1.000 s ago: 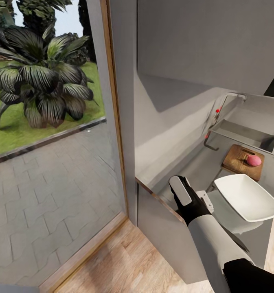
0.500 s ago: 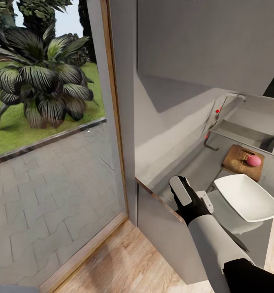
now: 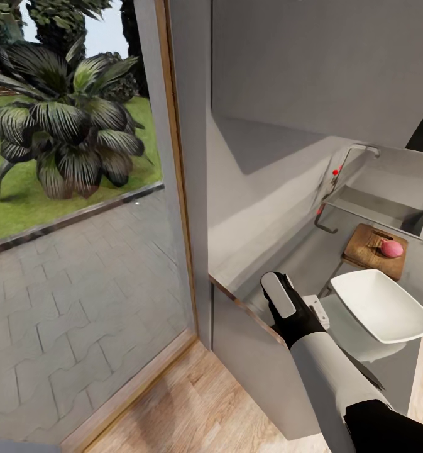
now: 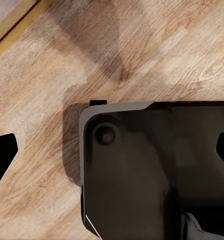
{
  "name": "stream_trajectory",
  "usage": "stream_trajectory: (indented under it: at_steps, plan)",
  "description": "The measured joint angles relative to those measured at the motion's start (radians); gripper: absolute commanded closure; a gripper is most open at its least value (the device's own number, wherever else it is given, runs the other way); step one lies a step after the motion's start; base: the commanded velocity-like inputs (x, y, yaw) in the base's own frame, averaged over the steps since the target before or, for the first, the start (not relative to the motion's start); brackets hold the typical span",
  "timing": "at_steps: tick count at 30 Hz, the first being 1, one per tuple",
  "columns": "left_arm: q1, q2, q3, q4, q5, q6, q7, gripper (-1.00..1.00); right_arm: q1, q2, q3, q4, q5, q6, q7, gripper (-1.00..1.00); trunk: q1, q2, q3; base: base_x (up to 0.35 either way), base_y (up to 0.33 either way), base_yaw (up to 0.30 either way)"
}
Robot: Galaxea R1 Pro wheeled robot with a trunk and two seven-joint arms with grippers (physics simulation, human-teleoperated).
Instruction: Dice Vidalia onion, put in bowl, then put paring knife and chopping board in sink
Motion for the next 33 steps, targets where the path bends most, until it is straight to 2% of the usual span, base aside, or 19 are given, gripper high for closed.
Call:
stream_trajectory:
  at_steps: [16,33]
  plan:
    - [0.0,-0.001,0.0,0.0,0.0,0.0,-0.001,-1.0,0.0,0.0,0.0,0.002,0.001,-0.002,0.0,1.0,0.0,0.0,0.001,0.0,0.0,0.0]
    - [-0.001,0.0,-0.001,0.0,0.0,0.0,-0.001,-1.0,0.0,0.002,0.0,0.054,-0.003,-0.017,0.007,1.0,0.0,0.001,0.027,0.0,0.0,0.0]
